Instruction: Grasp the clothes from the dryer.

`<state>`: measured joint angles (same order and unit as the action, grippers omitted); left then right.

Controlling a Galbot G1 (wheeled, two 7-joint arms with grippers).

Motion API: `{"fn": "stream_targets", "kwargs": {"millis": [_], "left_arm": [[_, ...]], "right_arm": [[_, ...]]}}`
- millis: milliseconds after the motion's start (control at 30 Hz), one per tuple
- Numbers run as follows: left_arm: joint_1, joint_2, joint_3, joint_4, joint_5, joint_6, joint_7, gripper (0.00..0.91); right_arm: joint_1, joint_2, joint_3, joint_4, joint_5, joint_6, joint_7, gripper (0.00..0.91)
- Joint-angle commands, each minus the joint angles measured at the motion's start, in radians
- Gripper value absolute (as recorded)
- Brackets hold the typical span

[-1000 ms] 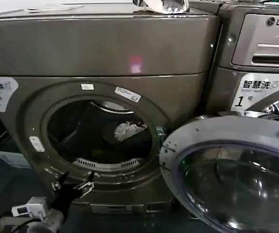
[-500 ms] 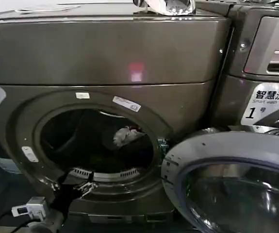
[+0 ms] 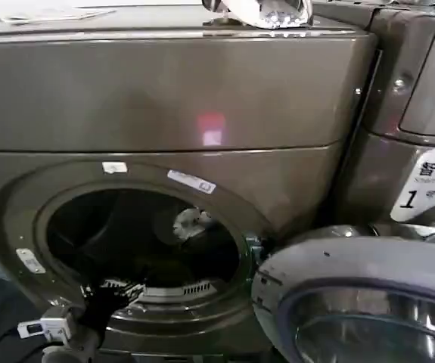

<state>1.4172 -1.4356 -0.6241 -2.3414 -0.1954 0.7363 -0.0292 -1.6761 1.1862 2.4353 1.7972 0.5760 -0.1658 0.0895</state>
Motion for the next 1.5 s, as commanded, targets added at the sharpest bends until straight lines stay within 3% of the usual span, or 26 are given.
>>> {"fn": "stream_targets", "kwargs": {"millis": [33,400,567,700,733,767,833,900,1133,1267,1400,1500], "left_arm": [[-0.143,0.001,0.027,0.125,0.075,0.049,0.012,0.907],[-0.274,-0.004,0.041,0.247,0.123,0.049,0.044,0.907],[-0.318,-0.009,0.068,0.282,0.370,0.049,0.160,0.907],[-0.367,-0.001,0.076,0.304,0.711,0.049,0.436,0.907],[-0.374,-0.001,0.072,0.310,0.815,0.027,0.575,0.907],[-0.373,0.001,0.065,0.320,0.998,-0.066,0.679,0.907],[-0.373,0.023,0.061,0.330,1.180,-0.242,0.808,0.907],[-0.381,0.030,0.056,0.341,1.239,-0.315,0.866,0.907],[-0.485,0.034,0.062,0.397,1.374,-0.420,1.007,0.907],[-0.533,0.033,0.056,0.435,1.481,-0.590,1.209,0.907],[-0.578,0.023,0.054,0.464,1.416,-0.596,1.368,0.907],[-0.602,0.011,0.054,0.490,1.464,-0.646,1.376,0.907]], "right_arm": [[-0.001,0.000,-0.005,0.004,-0.002,0.003,0.000,0.907],[0.001,0.003,-0.011,0.011,-0.002,0.003,-0.001,0.907],[0.005,0.002,-0.017,0.017,-0.002,0.003,-0.004,0.907],[0.004,0.004,-0.018,0.012,-0.002,0.006,-0.004,0.907],[0.003,0.005,-0.017,0.012,-0.002,0.007,-0.004,0.907],[0.001,0.006,-0.017,0.013,-0.002,0.009,-0.005,0.907],[0.000,0.005,-0.017,0.014,-0.002,0.009,-0.006,0.907],[0.001,0.004,-0.016,0.012,-0.002,0.009,-0.006,0.907],[0.000,0.002,-0.015,0.018,-0.002,0.009,-0.006,0.907],[-0.004,0.006,-0.015,0.022,-0.003,0.011,-0.007,0.907],[-0.002,0.009,-0.019,0.029,-0.004,0.011,-0.008,0.907],[-0.001,0.011,-0.019,0.031,-0.006,0.011,-0.009,0.907]]}}
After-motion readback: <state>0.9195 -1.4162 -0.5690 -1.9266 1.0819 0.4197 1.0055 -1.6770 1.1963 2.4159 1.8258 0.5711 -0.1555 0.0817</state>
